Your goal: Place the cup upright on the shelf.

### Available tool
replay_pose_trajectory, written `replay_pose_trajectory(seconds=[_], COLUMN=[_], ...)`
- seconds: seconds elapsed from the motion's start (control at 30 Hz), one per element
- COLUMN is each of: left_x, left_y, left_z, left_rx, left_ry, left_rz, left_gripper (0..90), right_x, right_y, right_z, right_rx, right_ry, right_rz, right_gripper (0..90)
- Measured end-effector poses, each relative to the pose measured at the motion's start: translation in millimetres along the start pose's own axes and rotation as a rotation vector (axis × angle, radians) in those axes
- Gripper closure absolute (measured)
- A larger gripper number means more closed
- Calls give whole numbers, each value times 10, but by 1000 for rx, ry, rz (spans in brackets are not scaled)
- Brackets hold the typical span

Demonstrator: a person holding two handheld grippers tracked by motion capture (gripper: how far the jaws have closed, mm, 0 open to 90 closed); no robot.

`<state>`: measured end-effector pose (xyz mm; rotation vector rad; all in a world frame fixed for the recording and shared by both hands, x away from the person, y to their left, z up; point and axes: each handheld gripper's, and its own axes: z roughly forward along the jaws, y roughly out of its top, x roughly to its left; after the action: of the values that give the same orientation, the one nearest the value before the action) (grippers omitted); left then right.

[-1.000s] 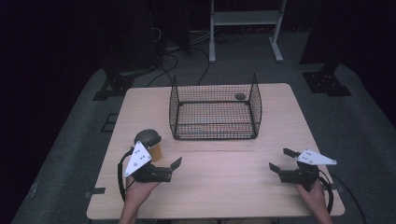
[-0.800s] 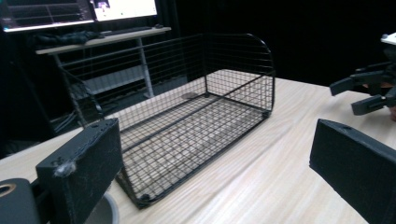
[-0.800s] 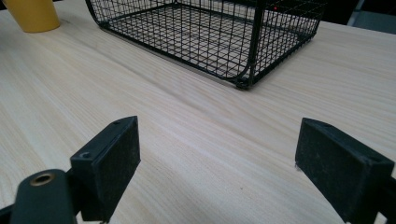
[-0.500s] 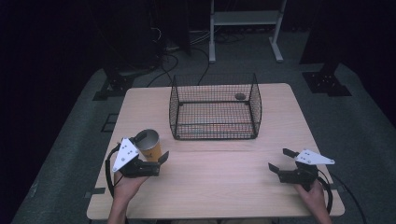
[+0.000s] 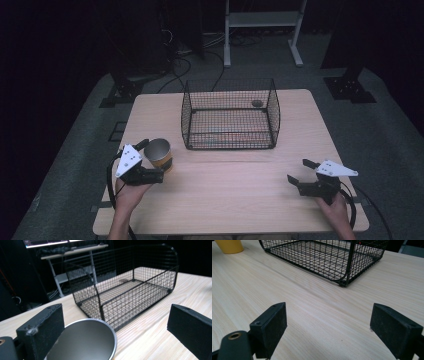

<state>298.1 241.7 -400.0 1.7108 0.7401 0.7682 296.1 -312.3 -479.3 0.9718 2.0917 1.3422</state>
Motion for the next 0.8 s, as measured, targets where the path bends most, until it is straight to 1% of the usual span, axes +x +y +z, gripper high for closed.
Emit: replay_pose_trajectory(seconds=[0.1,0.13,0.2,0.23,0.27,0.33,0.4,0.43,0.5,0.53,0.67,0.8], left_x=[69,69,107,140,140,171,203,209,218,218,248,269], left_y=[-49,-49,-84,-111,-111,-134,-158,-169,-201,-201,-263,-294], left_z=[-12,-12,-13,-7,-7,-6,-5,-1,20,20,48,56], left_rx=[11,11,14,34,34,33,38,39,57,57,77,86], left_ry=[19,19,21,23,23,27,38,35,42,42,44,51], left_rz=[-12,-12,-26,-37,-37,-49,-62,-71,-75,-75,-98,-106], left_gripper=[5,5,5,5,5,5,5,5,5,5,5,5], right_x=[0,0,0,1,1,1,0,1,3,3,1,3], right_y=[0,0,0,0,0,1,1,1,2,2,1,2], right_z=[0,0,0,1,1,1,1,1,2,2,2,3], right_rx=[1,1,1,1,1,3,4,3,4,5,4,4], right_ry=[0,0,1,1,1,1,1,1,2,2,3,4], right_rz=[2,2,3,1,1,2,3,2,-2,-1,2,-4], right_gripper=[130,130,130,130,130,130,130,130,130,130,130,130])
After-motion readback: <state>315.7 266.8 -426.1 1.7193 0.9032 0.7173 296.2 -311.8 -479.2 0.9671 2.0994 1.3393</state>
